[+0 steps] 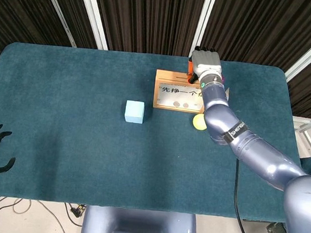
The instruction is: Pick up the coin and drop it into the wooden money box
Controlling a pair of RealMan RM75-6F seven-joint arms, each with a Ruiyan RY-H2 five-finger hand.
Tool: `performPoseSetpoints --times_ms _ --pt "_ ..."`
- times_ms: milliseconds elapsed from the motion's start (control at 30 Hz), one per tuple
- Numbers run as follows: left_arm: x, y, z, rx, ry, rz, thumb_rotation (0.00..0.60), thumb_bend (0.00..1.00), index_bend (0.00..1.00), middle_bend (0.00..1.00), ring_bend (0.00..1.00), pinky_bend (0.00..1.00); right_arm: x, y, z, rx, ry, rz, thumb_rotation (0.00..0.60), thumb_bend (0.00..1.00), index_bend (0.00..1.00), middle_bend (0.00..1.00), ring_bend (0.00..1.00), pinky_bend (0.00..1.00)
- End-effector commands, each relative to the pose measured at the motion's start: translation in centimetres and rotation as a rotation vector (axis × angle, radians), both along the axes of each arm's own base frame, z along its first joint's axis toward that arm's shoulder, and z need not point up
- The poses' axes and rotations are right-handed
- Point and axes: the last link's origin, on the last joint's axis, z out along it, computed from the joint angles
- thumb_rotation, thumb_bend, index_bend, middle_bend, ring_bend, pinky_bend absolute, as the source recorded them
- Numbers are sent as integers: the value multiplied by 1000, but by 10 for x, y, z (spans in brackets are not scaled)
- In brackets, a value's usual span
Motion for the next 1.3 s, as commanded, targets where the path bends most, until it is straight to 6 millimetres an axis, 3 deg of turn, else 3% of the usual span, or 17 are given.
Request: performPoseSetpoints --times_ms 33,300,1300 --pt "0 0 1 2 -2 1 600 316 192 2 0 20 6 -3 -8 17 23 -7 600 535 762 79 14 0" --pt "0 0 1 2 1 9 600 316 193 3 0 19 5 -5 -15 55 36 -38 600 535 762 72 6 0" --pt "-1 0 2 2 -5 14 600 316 194 3 0 19 13 -17 -12 45 64 -93 600 543 768 61 3 0"
